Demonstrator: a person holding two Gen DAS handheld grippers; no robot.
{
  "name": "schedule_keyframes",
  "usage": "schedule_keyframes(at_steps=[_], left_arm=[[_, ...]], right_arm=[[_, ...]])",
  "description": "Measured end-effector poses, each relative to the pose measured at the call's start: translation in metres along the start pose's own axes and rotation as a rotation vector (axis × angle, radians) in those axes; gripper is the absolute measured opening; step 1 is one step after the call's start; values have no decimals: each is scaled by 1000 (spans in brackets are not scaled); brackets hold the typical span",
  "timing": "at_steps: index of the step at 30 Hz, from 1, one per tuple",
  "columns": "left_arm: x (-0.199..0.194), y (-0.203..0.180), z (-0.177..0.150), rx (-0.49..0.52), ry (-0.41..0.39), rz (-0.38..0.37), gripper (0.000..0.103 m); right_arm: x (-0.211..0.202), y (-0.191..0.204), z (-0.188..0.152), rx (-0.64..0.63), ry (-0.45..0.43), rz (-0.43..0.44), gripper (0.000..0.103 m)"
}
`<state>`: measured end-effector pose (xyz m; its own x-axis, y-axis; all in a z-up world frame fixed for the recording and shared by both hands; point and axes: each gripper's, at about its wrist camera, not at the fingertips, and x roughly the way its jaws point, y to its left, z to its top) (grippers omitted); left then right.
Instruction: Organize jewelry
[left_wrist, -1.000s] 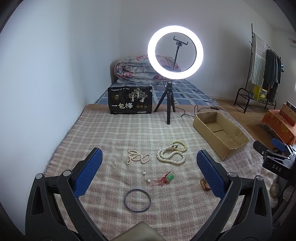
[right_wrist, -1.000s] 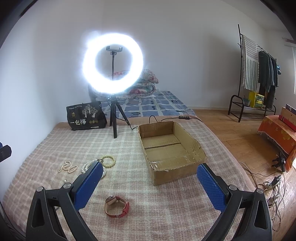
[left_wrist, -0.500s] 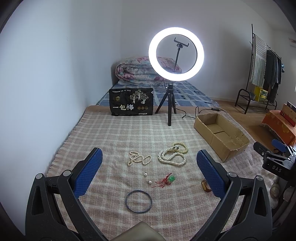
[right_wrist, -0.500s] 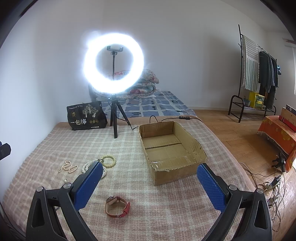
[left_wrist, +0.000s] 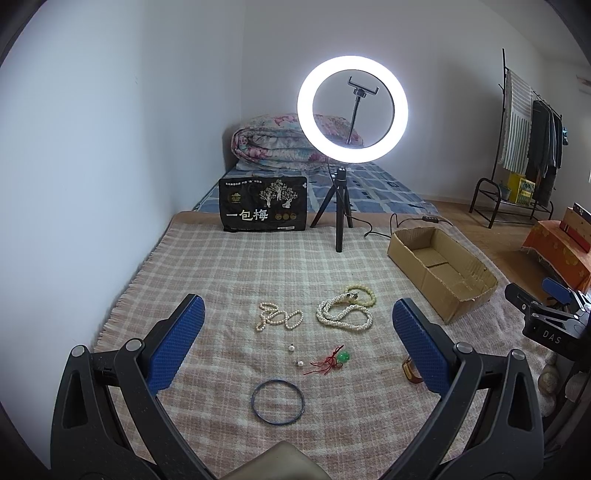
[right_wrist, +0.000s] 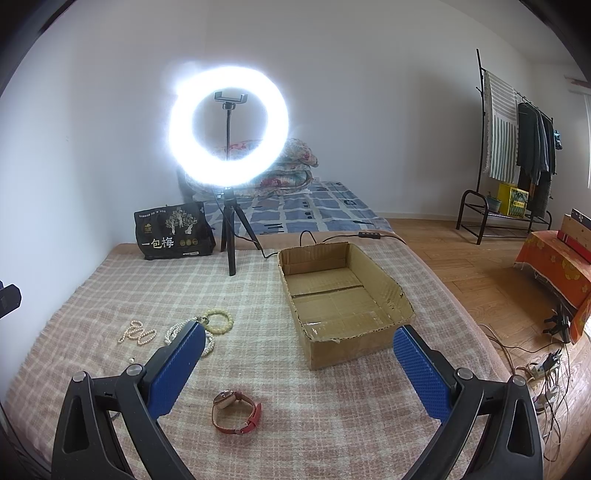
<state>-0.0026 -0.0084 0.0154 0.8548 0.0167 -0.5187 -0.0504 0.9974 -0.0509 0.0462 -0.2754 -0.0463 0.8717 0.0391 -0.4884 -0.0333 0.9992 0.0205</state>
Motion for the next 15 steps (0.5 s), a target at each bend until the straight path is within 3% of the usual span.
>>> schedule_keyframes(at_steps=[15], left_arm=[[-1, 0, -2, 2, -1, 2, 103]], right_arm=[[0, 1, 0, 1, 1, 2, 103]])
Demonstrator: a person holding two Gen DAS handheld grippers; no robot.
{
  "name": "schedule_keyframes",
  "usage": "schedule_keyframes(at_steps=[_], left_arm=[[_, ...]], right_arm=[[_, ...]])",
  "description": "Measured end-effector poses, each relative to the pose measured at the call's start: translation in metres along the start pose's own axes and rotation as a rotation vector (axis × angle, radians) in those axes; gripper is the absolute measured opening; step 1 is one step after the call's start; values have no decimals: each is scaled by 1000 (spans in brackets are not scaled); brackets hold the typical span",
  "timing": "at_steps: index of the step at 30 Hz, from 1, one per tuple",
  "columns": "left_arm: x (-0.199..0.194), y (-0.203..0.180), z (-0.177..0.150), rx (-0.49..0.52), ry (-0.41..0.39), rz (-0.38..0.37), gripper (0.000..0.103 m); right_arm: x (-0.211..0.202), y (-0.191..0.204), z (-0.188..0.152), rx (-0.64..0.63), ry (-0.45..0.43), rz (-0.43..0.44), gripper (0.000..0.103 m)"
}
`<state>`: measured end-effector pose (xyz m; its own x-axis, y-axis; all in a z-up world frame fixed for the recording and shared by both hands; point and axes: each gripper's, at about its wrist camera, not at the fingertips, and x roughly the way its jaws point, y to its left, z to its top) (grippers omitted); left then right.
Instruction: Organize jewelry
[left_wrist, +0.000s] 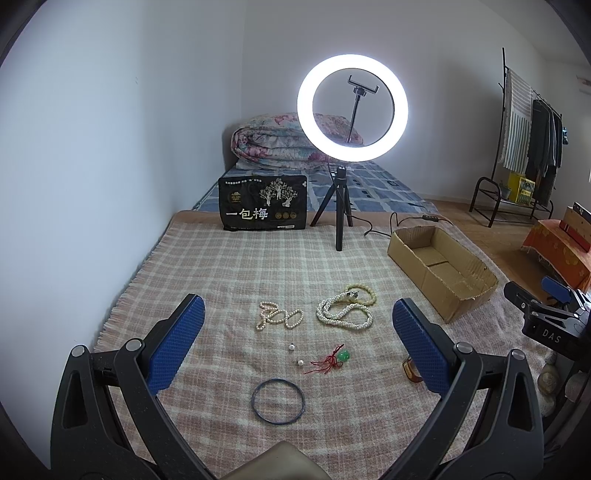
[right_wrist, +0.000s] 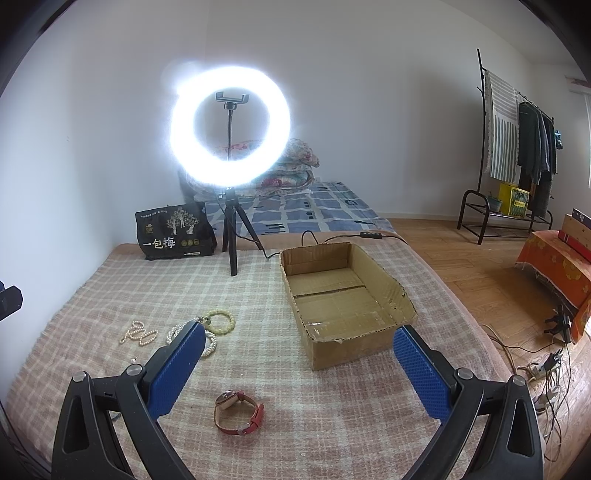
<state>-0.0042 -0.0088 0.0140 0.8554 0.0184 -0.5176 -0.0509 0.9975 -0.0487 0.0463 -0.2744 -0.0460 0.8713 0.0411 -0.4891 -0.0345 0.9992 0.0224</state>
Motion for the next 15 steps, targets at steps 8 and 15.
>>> schedule_keyframes(at_steps=[8, 15], left_arm=[[6, 11, 2, -13, 14, 23, 103], [15, 29, -5, -24, 37, 71, 103]], right_arm=[[3, 10, 4, -6, 3, 18, 103], [12, 15, 1, -18, 25, 25, 103]])
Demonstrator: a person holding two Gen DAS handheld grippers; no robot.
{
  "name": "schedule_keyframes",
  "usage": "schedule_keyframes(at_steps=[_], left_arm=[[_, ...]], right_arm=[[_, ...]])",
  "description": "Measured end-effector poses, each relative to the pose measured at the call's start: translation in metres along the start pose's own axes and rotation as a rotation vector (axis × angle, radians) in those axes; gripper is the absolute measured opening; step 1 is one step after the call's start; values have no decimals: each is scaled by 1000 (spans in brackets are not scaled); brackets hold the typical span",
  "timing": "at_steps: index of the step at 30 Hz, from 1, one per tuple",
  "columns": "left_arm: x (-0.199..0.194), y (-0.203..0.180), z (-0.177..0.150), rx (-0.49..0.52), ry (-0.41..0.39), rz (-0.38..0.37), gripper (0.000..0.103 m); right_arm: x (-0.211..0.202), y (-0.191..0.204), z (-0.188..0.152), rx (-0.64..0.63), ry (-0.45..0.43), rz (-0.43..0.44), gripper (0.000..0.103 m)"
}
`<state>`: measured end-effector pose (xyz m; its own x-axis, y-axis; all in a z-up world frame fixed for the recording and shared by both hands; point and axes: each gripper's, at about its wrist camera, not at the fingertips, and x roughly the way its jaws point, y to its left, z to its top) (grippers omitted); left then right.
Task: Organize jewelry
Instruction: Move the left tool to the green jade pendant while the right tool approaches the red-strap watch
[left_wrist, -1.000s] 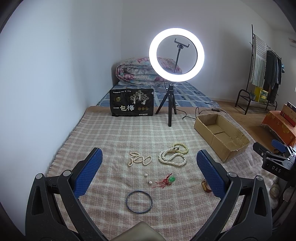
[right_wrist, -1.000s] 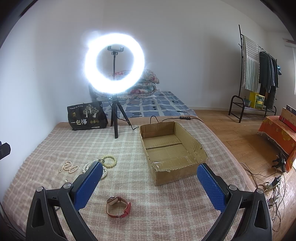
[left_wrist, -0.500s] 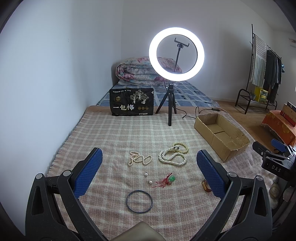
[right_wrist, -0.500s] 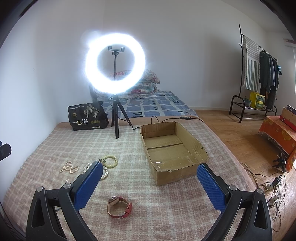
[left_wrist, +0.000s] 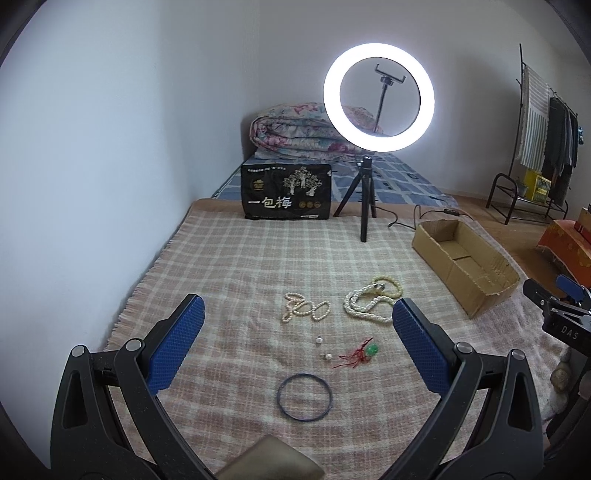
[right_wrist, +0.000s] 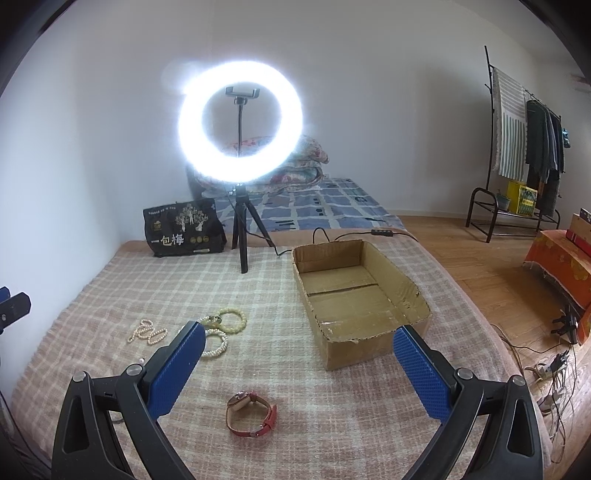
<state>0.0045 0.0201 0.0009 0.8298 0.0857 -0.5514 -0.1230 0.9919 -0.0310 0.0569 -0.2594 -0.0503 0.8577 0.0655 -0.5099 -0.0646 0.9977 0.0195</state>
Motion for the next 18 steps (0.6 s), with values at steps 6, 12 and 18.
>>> schedule_keyframes(at_steps=[6, 12, 18], left_arm=[[11, 21, -6, -12, 34, 32, 103], [27, 48, -10, -52, 92, 39, 103], [45, 58, -19, -26, 144, 11, 102]], right_arm=[[11, 3, -10, -40, 4, 67, 103], [26, 6, -20, -118, 80, 44, 103], [48, 4, -31, -150, 183, 71, 103]])
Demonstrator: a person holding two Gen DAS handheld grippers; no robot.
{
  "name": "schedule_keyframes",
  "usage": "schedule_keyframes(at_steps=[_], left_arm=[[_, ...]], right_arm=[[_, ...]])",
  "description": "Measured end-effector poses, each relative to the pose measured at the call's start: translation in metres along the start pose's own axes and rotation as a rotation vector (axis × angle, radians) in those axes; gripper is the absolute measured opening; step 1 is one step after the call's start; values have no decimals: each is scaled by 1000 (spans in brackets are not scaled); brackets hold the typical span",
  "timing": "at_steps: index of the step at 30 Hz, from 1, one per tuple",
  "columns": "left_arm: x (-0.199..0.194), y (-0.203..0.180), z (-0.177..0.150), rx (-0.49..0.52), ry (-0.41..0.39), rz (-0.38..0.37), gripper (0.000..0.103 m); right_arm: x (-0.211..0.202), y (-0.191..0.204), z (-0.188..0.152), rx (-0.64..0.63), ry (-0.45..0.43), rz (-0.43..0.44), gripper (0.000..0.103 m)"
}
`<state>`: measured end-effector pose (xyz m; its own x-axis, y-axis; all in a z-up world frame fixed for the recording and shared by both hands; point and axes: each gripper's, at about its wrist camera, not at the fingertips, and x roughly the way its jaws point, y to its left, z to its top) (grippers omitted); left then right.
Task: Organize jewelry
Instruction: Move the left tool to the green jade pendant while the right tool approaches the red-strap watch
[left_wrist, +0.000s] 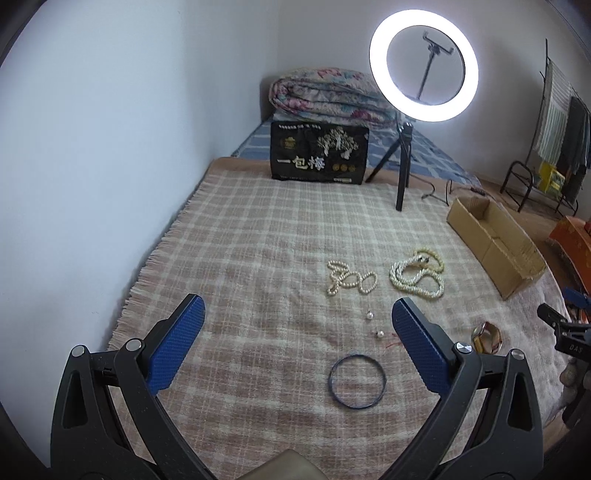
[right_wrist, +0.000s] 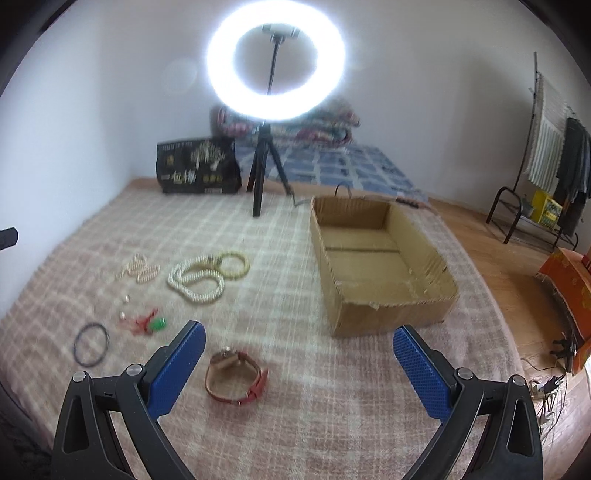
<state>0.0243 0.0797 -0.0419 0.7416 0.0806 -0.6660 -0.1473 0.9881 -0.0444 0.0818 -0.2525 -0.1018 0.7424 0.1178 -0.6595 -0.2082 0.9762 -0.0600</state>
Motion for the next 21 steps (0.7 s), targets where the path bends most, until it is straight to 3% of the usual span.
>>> schedule_keyframes(at_steps=[6, 8, 15, 21], left_arm=[[25, -6, -10, 12, 106, -89, 94], [33, -16, -14, 43, 144, -122, 80], [53, -62, -19, 162, 220, -233, 76], [78, -95, -23, 225, 313, -303, 74]], right_arm=[[27, 6, -10, -43, 111, 47, 97], [35, 9, -14, -51, 146, 63, 91], [60, 8, -23, -6, 254, 119, 81], [72, 1, -25, 34, 296, 157, 74]])
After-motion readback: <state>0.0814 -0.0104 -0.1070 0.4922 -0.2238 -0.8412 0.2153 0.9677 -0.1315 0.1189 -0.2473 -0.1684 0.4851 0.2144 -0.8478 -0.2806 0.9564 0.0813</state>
